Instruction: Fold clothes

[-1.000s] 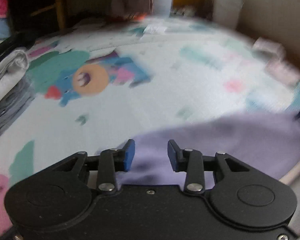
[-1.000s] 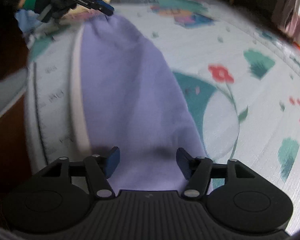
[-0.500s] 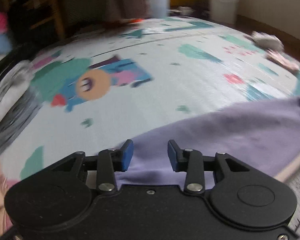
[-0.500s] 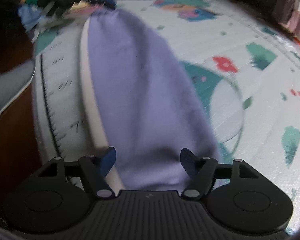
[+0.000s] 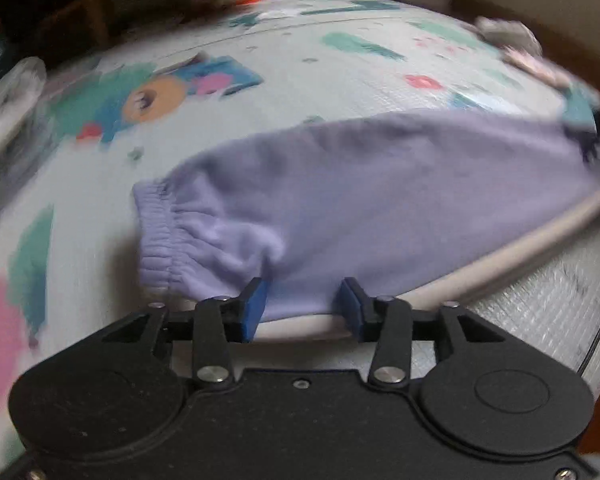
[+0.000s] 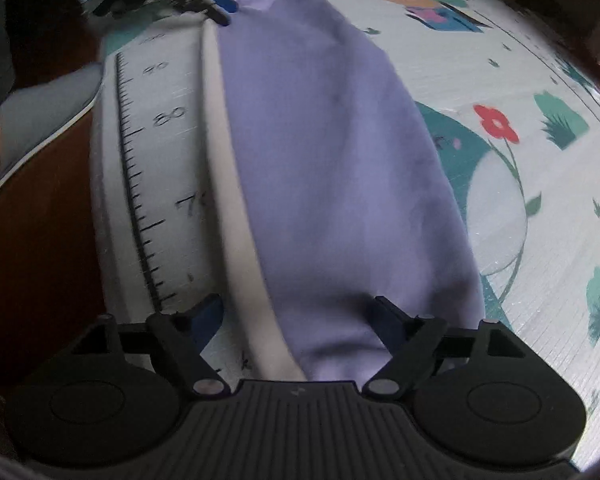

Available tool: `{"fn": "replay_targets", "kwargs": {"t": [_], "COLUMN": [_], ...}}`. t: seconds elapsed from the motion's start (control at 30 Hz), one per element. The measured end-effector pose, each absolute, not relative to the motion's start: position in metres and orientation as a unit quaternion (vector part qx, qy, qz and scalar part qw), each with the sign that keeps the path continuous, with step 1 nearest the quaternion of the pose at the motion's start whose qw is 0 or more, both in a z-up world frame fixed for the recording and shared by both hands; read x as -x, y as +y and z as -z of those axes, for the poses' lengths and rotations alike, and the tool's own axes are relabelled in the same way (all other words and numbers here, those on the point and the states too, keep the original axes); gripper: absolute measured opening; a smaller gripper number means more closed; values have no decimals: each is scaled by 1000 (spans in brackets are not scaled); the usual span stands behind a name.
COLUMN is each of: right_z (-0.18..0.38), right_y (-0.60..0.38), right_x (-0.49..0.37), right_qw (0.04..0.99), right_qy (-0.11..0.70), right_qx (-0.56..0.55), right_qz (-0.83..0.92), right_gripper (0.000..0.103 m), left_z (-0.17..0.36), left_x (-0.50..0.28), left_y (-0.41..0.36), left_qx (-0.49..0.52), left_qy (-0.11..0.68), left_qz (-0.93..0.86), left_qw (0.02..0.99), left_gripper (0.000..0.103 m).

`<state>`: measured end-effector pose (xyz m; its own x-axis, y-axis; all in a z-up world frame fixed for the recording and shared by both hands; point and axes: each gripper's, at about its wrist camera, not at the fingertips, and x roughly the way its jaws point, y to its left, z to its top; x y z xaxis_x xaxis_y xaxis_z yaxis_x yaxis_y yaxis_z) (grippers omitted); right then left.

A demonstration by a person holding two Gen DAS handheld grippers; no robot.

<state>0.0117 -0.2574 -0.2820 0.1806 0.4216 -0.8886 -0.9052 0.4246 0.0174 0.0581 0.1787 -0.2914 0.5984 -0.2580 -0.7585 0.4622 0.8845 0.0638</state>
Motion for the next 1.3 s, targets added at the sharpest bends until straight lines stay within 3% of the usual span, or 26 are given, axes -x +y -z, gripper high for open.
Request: {"fn": "replay_targets", "kwargs": {"t": [0.13, 0.33, 0.4, 0.6, 0.8, 0.9, 1.13, 1.3], "right_z": [262, 253, 252, 269, 256, 266, 247, 244], "right_y": [-271, -293, -298, -297, -308, -308, -318, -329], "right_x": [-10, -10, -9, 6, 9, 8, -7, -22], "right_qw": [743, 746, 748, 726, 752, 741, 773, 811], "right_qy": [430, 433, 440, 460, 436, 446, 426, 434], "right_qx": [235, 232, 221, 260, 233, 253, 193, 142], "right_qz": [-457, -449, -445, -440, -435, -434, -428, -366], "right_gripper": [70, 63, 52, 52, 49, 53, 52, 52], "left_z": [274, 265, 269, 302, 294, 298, 261, 236], "left_x": [-56, -49, -49, -26, -37, -34, -57, -85], "left_y": [150, 89, 68, 41, 36, 38, 102, 218], "left_qx": [-155, -75, -48, -131, -132, -137, -39, 89], "left_qy": [368, 361, 369, 350, 371, 374, 372, 349], "left_qz": [246, 347, 370, 401, 404, 404, 297, 87], "left_qw": [883, 862, 851, 836, 826, 824, 878, 929], "left_gripper": [41, 41, 34, 34, 34, 34, 35, 50]}}
